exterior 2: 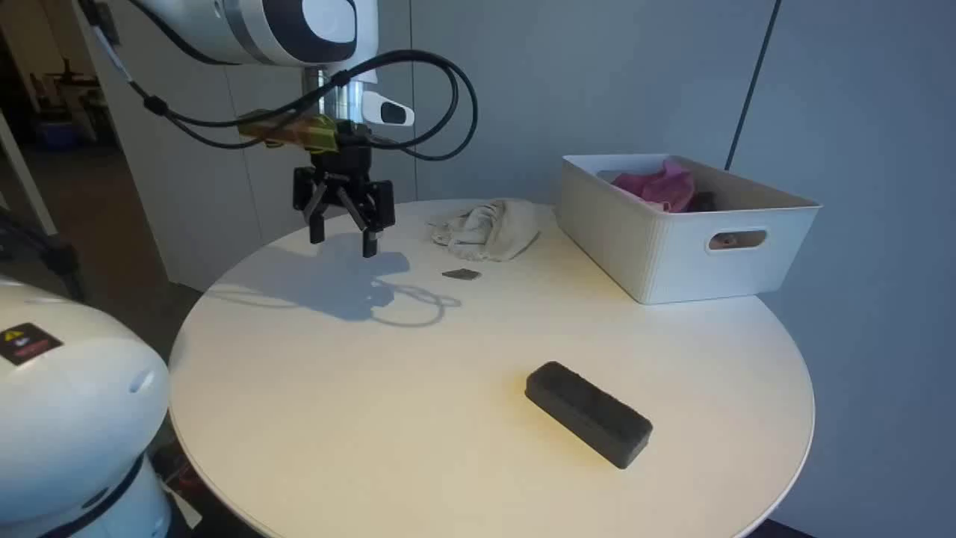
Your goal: Use the white towel to clean the table, then put the towel in the basket
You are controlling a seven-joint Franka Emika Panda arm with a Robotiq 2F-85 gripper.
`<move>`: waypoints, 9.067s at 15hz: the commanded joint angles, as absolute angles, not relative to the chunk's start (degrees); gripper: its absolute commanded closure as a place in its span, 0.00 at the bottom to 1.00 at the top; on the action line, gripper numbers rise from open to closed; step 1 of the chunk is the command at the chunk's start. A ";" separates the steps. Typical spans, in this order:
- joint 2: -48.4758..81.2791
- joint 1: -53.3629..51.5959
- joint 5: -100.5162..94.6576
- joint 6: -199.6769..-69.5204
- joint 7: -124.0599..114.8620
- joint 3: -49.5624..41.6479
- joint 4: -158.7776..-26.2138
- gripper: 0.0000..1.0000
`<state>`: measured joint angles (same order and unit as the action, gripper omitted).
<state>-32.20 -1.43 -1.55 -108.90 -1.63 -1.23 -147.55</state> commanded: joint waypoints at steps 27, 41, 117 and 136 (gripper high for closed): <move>-30.21 -1.14 -1.89 -112.68 -0.72 -0.29 -146.08 0.00; 7.44 2.61 -6.80 -126.97 3.96 -2.70 -107.45 0.00; -7.84 12.66 -19.26 -139.59 -12.23 -10.28 -138.64 0.89; -3.63 5.54 1.99 -126.31 9.88 -7.74 -129.28 0.89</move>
